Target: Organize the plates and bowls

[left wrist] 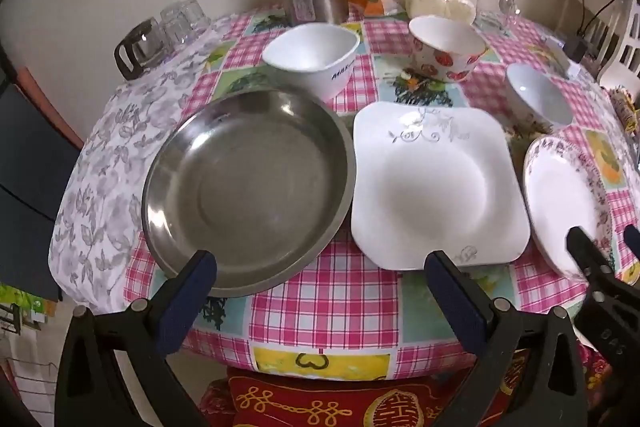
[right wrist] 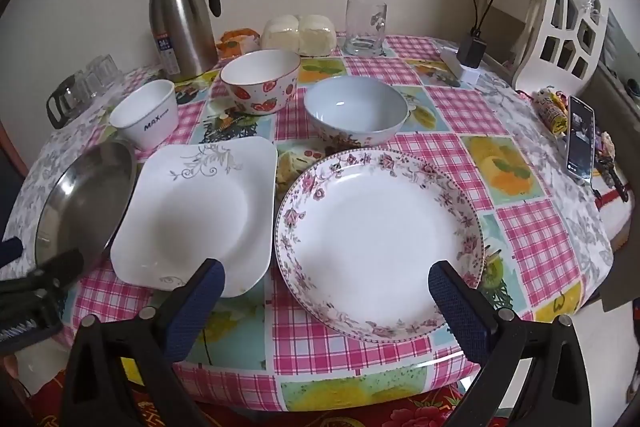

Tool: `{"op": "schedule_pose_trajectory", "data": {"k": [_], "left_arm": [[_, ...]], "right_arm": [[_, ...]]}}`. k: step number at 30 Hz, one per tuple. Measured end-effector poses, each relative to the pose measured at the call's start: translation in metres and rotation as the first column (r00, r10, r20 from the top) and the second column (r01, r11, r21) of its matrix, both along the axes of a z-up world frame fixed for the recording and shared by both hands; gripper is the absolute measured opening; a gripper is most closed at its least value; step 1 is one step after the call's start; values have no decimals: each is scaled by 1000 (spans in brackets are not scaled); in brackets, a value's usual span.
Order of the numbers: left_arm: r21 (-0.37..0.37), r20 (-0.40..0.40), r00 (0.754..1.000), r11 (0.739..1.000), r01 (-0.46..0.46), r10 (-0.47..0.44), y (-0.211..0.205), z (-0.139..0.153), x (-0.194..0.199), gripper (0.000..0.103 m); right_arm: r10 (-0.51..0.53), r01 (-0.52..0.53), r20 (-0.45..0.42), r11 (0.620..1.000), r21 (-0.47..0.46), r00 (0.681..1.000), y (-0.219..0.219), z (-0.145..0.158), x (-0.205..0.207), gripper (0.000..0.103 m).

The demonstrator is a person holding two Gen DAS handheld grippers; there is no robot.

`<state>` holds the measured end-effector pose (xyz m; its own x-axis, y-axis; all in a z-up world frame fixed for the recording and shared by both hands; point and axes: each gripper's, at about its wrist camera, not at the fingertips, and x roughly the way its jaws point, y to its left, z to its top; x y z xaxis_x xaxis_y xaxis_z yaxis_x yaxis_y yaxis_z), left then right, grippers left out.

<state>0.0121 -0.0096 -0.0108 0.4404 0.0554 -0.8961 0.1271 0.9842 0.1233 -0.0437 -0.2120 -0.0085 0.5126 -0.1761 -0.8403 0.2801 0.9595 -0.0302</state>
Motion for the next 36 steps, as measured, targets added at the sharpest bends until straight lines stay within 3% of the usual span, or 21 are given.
{"op": "schedule_pose_trajectory", "data": {"k": [6, 36], "left_arm": [[4, -10, 1000, 1000, -7, 7, 3, -8, -1, 103], [7, -51, 999, 1000, 3, -2, 1, -15, 1, 103]], "right_arm": [[-13, 13, 25, 1000, 6, 1000, 10, -6, -17, 103], [10, -10, 32, 1000, 1, 999, 15, -3, -17, 103]]}}
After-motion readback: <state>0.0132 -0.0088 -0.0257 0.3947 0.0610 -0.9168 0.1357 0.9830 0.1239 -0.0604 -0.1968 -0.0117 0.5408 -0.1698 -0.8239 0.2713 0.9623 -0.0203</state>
